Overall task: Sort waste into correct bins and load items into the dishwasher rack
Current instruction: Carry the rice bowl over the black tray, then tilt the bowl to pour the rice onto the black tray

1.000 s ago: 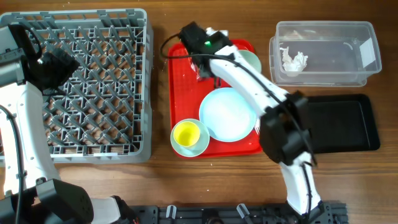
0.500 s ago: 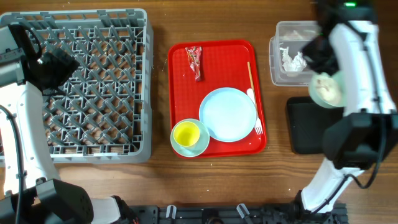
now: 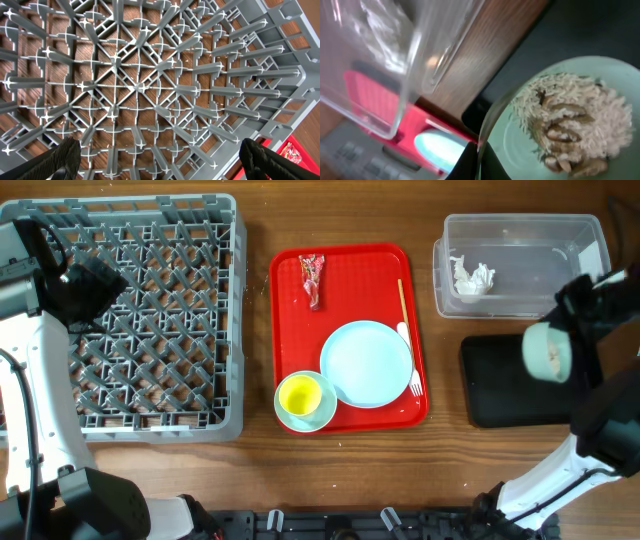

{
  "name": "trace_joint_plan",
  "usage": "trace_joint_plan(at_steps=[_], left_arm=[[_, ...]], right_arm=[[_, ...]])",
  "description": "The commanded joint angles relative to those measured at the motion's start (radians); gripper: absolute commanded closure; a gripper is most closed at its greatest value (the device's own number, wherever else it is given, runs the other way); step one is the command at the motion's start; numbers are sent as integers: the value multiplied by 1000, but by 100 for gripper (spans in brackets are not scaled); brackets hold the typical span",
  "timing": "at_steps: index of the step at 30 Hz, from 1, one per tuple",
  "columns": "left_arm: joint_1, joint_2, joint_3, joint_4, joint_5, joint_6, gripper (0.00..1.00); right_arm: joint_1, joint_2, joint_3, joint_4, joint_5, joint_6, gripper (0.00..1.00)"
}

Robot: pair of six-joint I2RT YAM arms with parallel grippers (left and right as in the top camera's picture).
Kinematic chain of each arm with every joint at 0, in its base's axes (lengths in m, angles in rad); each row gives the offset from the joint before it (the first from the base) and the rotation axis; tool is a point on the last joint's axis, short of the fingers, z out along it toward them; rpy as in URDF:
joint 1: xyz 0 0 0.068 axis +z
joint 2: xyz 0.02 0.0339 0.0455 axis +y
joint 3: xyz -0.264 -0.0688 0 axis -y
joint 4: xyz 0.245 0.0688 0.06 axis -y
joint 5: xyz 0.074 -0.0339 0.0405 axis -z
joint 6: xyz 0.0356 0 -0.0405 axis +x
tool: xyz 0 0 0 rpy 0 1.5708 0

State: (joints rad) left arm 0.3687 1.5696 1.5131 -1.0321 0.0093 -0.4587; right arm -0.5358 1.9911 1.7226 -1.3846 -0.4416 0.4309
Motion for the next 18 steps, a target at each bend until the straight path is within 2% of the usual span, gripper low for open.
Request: trace_joint_plan(at_steps=[1,3,5,8,12,14,18], left_arm=[[5,-11,3,3,4,-2,0],[5,-11,3,3,4,-2,0],[5,-11,3,2,4,-2,0],[5,-11,4,3,4,-2,0],[5,-11,4,3,4,-2,0],[5,-11,4,2,5,-2,0],[5,-11,4,3,4,-2,0]], right_arm=[[-80,-20,-98,16,-346,-197,96],[-135,-20,-129,9,-433,-255,96],[-184,-20,-145,5,-435,-256,96],[-255,-20,-154,-32,-572,-381,96],[-315,-18,-168,-52,-588,-382,96],[-316,-18,-201,-67,-607,-444,96],[-317,-18,-251,71,-663,-301,96]])
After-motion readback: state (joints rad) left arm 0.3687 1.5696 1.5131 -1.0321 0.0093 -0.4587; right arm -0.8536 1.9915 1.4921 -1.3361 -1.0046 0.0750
